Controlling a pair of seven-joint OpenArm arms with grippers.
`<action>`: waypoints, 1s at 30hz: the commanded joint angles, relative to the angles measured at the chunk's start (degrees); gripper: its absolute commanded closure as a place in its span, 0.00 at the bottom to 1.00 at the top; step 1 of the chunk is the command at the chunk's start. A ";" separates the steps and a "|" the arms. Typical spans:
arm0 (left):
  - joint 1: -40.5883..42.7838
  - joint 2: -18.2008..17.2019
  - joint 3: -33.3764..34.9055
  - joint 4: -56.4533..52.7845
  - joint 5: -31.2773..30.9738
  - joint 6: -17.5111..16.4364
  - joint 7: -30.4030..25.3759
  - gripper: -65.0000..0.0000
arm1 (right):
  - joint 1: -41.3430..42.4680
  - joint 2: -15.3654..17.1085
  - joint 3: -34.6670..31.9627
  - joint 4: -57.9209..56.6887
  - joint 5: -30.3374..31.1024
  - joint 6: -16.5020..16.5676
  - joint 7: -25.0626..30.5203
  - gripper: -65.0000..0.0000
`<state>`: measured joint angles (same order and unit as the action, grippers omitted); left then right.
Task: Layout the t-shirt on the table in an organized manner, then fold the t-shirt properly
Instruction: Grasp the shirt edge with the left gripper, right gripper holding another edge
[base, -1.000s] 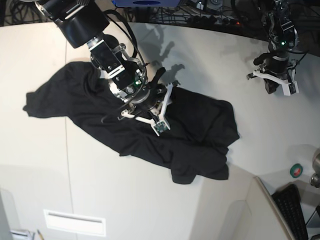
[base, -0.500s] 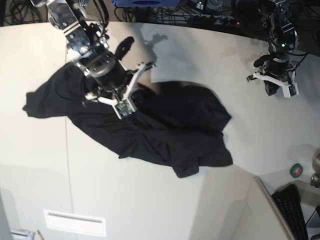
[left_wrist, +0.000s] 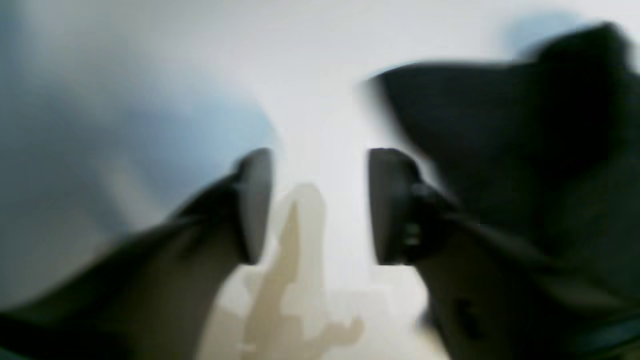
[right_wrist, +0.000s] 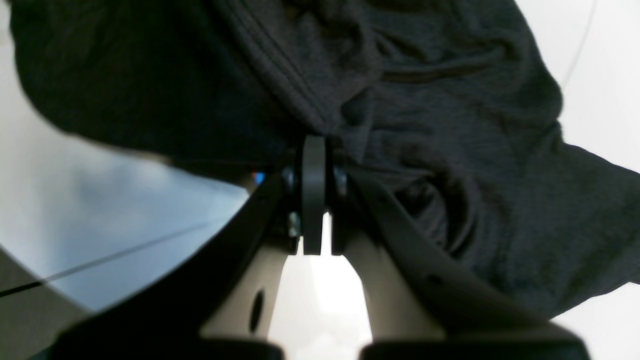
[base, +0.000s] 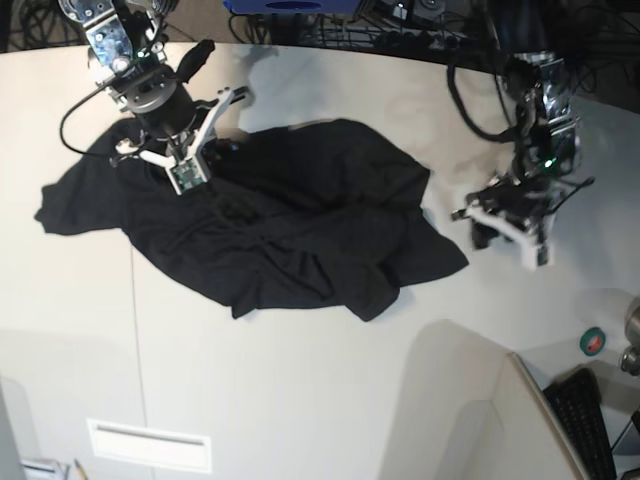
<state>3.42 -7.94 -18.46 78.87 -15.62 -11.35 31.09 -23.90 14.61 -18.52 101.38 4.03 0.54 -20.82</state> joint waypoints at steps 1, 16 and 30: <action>-1.88 -0.54 1.45 -0.15 -0.34 -0.12 -1.16 0.42 | -0.06 0.29 0.46 0.29 -0.12 -0.05 0.99 1.00; -10.15 2.27 1.10 -14.30 -0.34 0.23 -1.33 0.25 | -0.14 0.29 0.63 -0.24 -0.12 -0.05 0.99 1.00; -15.42 4.56 -3.65 -25.82 -0.25 0.15 -1.16 0.50 | -0.06 0.29 0.63 -0.24 -0.12 -0.05 0.99 1.00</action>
<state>-11.92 -3.62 -22.31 53.21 -16.05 -10.94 27.73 -24.01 14.57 -18.11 100.20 4.01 0.54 -20.99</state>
